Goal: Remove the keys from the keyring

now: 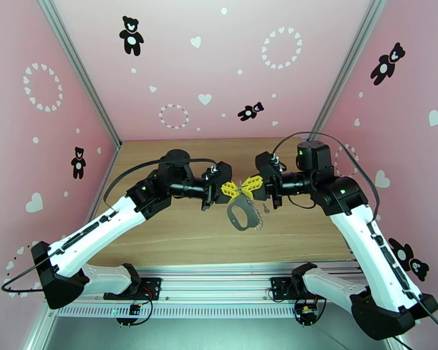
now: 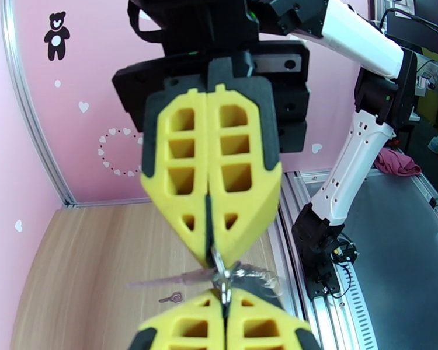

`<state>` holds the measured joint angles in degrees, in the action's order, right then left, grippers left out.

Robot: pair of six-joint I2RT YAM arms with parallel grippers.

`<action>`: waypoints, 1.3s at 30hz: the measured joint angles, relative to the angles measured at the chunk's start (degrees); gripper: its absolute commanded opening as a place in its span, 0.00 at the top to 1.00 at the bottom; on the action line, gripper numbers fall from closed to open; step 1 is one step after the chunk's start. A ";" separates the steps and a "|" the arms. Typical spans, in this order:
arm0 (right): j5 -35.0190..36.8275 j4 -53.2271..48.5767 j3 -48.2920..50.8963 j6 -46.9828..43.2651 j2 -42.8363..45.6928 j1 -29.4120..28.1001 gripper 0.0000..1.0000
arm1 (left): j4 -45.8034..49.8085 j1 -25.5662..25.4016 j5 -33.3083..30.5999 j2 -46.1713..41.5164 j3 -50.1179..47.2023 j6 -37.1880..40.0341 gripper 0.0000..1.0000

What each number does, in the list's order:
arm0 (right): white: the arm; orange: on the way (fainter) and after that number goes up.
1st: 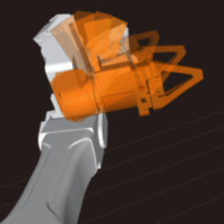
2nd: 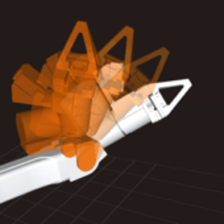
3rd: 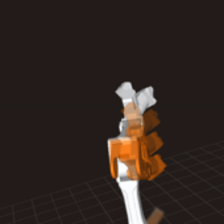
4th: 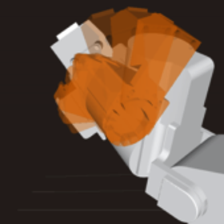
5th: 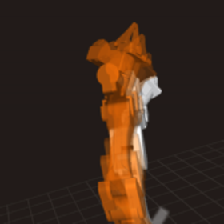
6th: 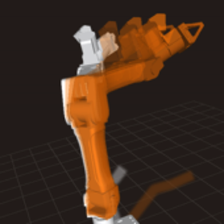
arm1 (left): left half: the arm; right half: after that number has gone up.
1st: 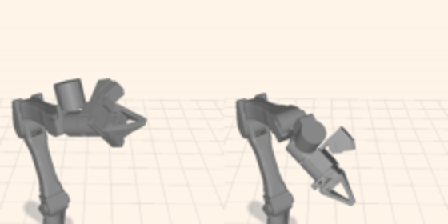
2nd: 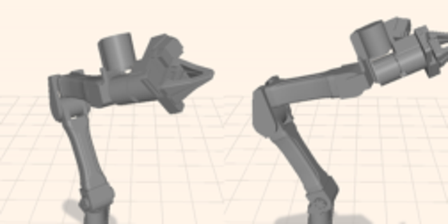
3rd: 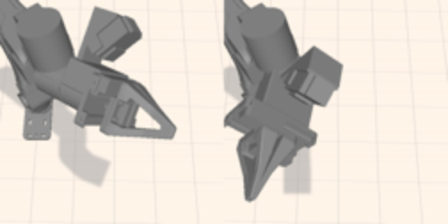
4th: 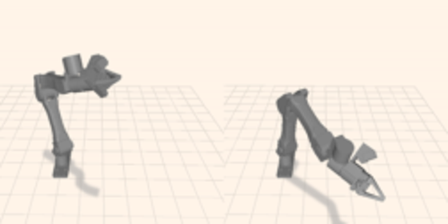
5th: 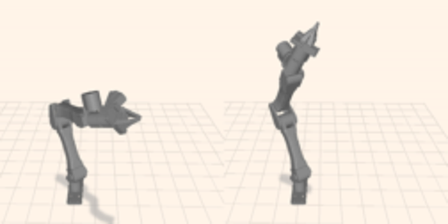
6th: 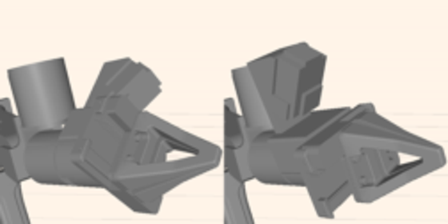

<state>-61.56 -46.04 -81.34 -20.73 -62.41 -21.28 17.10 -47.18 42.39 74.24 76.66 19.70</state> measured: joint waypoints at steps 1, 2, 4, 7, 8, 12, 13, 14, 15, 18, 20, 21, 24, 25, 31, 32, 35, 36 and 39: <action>0.07 0.52 0.52 0.24 0.46 0.00 1.00 | -0.13 -0.02 -0.17 -0.42 -0.31 -0.13 1.00; 0.20 0.87 0.85 0.39 0.74 0.00 1.00 | -0.35 -0.04 -0.37 -0.81 -0.63 -0.28 1.00; 0.37 1.75 1.49 0.72 1.22 0.04 1.00 | -1.09 -0.04 -0.90 -1.60 -1.29 -0.72 1.00; 0.48 2.34 1.92 0.81 1.38 0.04 1.00 | -2.43 -0.04 -1.29 -2.49 -2.32 -2.01 1.00; 0.50 2.51 2.08 0.83 1.42 0.07 1.00 | -2.86 -0.04 -1.31 -2.73 -2.71 -2.54 1.00; 0.85 2.69 2.91 0.79 1.88 0.26 1.00 | -4.90 -0.04 -1.68 -3.43 -4.04 -4.66 1.00; 1.11 2.80 3.13 0.63 2.10 0.31 1.00 | -5.55 -0.04 -1.88 -3.65 -4.39 -5.22 1.00; 1.44 2.91 3.32 0.61 2.29 0.33 1.00 | -6.01 -0.04 -2.16 -3.78 -4.63 -5.62 1.00; 1.84 2.95 3.52 0.59 2.49 0.35 1.00 | -6.60 -0.04 -2.38 -3.96 -4.87 -6.27 1.00; 2.36 2.97 3.65 0.35 2.86 0.35 1.00 | -9.03 -0.04 -2.56 -4.57 -5.77 -8.09 1.00; 2.36 2.99 3.65 0.15 2.91 0.37 1.00 | -10.56 -0.04 -2.56 -4.92 -6.25 -9.16 1.00; 2.38 2.97 3.65 0.15 2.91 0.35 1.00 | -11.19 -0.04 -2.58 -4.96 -6.36 -9.75 1.00; 2.54 2.97 3.65 -0.26 2.91 0.33 1.00 | -12.55 -0.04 -2.56 -4.96 -6.40 -11.06 1.00; 2.64 2.93 3.63 -0.50 2.91 0.31 1.00 | -12.96 -0.04 -2.58 -4.96 -6.45 -11.45 1.00; 4.68 2.89 3.56 -1.38 2.51 -1.14 1.00 | -15.28 0.02 -2.75 -4.96 -6.69 -13.68 1.00; 5.20 2.86 3.56 -1.40 2.36 -1.44 1.00 | -15.80 0.09 -2.84 -4.96 -6.69 -14.01 1.00; 6.69 2.86 3.56 -1.70 1.70 -2.23 1.00 | -17.05 0.17 -3.45 -4.96 -6.69 -14.93 1.00; 7.04 2.89 3.56 -1.73 1.55 -2.45 1.00 | -17.53 0.17 -3.65 -4.96 -6.69 -15.06 1.00; 7.91 3.41 3.56 -0.83 1.51 -2.75 1.00 | -18.36 0.17 -3.93 -4.96 -6.69 -15.37 1.00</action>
<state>-53.65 -42.63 -77.78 -21.56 -60.90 -24.03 -1.26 -47.00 38.46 69.28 69.97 4.34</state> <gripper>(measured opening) 0.028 0.044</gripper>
